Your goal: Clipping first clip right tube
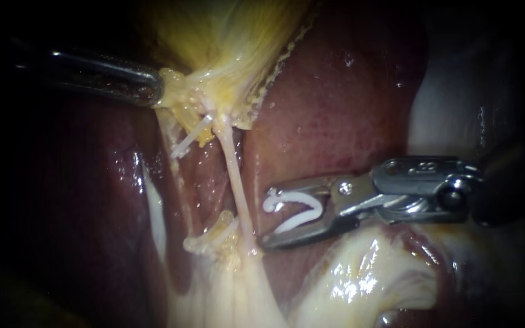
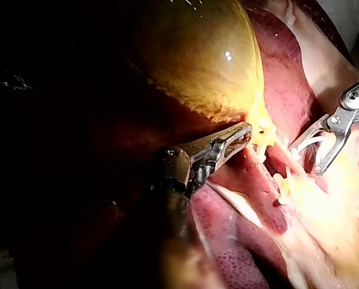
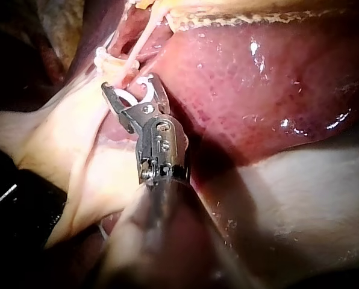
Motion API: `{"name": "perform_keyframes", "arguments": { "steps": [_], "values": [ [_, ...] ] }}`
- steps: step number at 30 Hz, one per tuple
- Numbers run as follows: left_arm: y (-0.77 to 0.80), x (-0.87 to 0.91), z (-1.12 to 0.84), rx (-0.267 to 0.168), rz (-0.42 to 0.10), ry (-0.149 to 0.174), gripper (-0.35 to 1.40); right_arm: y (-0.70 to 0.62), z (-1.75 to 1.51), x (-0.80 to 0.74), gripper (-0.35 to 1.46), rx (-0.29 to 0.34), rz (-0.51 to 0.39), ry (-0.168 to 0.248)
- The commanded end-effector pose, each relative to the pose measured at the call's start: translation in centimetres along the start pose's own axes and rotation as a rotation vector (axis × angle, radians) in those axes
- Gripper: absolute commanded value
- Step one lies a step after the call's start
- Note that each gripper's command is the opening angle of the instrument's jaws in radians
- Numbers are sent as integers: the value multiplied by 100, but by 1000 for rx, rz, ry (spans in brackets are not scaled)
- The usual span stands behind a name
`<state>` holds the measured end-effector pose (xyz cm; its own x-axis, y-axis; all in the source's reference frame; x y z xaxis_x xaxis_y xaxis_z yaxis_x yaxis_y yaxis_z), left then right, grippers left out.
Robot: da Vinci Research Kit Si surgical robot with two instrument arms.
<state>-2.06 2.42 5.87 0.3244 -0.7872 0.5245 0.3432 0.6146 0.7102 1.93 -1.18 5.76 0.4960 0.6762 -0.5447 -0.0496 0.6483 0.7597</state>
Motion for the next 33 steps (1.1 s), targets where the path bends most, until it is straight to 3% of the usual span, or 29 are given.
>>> {"name": "perform_keyframes", "arguments": {
  "steps": [1, 14, 21, 27, 33],
  "values": [
    [0, 0, 0, 0, 0, 0, -35, 3, 3, -1, 49, 6, 10, 1],
    [-1, 2, 2, 1, 1, 1, -35, 21, 35, 1, 49, 96, 69, 84],
    [-1, 2, 2, 1, 1, 1, -35, 20, 43, 5, 49, 180, 119, 170],
    [-1, 2, 2, 0, 1, 0, -35, 10, 42, 9, 49, 280, 140, 234],
    [-1, 4, 3, 3, 2, 1, -35, -11, 42, 12, 48, 329, 130, 218]
  ]
}}
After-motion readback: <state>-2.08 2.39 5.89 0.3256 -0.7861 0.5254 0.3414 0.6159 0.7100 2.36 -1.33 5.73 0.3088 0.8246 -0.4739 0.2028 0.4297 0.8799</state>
